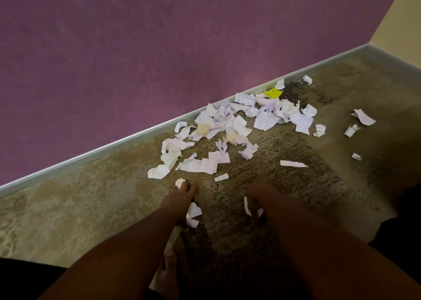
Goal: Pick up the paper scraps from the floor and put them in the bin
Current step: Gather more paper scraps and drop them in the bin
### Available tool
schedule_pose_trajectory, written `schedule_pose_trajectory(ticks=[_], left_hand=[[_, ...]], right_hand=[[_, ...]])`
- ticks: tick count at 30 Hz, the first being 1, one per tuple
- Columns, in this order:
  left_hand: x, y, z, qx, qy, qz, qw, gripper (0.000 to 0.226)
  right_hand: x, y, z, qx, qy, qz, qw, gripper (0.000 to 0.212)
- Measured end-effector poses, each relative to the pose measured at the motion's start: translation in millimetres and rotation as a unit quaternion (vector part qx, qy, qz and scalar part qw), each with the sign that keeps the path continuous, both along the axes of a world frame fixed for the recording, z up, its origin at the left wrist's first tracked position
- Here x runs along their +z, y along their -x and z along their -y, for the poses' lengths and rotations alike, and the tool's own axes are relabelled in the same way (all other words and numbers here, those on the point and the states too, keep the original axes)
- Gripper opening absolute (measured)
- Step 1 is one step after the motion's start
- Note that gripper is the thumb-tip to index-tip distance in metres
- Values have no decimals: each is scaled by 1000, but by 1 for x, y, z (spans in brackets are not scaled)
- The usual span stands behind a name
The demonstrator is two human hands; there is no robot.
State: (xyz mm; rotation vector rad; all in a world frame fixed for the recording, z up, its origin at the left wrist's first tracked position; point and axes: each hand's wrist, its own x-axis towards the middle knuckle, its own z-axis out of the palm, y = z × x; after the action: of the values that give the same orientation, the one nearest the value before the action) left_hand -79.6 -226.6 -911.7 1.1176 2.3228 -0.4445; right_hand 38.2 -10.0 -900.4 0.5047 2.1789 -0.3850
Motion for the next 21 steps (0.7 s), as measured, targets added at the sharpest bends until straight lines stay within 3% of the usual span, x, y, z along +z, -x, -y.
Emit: schedule_pose_trajectory(ticks=[2, 5, 9, 12, 15, 17, 19, 21], left_hand=[[2, 4, -9, 16, -10, 28, 999, 104], [-3, 8, -15, 58, -10, 68, 996, 87], [-6, 12, -21, 131, -46, 137, 981, 58], [-8, 13, -24, 156, -115, 142, 971, 57], [-7, 14, -34, 173, -169, 160, 957, 16], [-1, 16, -39, 195, -227, 155, 942, 3], [9, 17, -40, 246, -297, 111, 916, 5], [9, 23, -37, 298, -356, 36, 885, 20]], right_hand=[[-8, 3, 3, -1, -14, -12, 1000, 45], [-21, 5, 11, 22, -6, -10, 1000, 56], [-22, 9, 21, -17, -80, -105, 991, 42], [-13, 29, 27, -106, 29, -92, 990, 40], [0, 44, 34, -167, 86, -135, 973, 32], [-7, 52, 36, -189, 98, -209, 955, 26], [-13, 62, 36, -291, 142, -300, 897, 21], [-13, 69, 36, -362, 184, -348, 845, 21]])
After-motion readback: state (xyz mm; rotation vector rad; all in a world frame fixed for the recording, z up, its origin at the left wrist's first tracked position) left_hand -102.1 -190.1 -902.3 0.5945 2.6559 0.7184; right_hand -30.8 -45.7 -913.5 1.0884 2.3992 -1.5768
